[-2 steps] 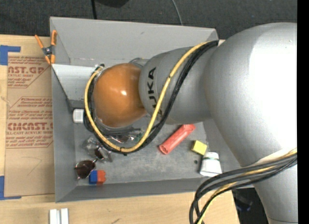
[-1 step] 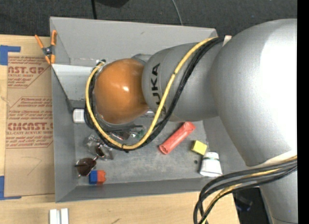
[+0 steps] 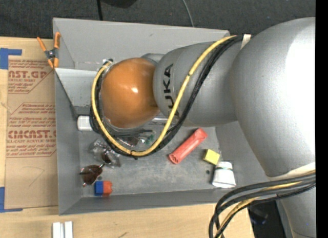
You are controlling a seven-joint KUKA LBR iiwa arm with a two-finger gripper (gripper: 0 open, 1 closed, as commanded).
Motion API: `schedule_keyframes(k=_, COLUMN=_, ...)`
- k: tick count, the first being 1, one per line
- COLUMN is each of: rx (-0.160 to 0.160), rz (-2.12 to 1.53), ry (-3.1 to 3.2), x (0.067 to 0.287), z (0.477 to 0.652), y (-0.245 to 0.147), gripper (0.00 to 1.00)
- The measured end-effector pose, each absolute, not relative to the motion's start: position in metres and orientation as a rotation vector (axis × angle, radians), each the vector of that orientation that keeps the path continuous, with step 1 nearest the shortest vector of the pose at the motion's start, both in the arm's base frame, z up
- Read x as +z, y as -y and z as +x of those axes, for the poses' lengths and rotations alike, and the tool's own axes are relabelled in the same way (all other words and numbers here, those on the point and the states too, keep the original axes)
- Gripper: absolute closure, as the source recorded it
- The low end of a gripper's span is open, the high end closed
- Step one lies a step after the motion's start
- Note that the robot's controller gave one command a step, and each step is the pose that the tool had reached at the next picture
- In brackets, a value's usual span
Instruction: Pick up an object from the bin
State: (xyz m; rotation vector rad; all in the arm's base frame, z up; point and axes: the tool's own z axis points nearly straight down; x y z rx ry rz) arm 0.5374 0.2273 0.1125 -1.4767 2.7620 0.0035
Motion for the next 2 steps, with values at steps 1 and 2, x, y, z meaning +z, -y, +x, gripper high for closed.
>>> schedule_keyframes(k=1, rx=0.004, rz=-1.476, ry=-2.760, x=0.1215, z=0.5376, y=-0.2277, gripper=1.00)
schedule_keyframes(k=2, rx=0.004, rz=-1.476, ry=-2.762, x=0.1279, z=0.5372, y=-0.2277, gripper=1.00)
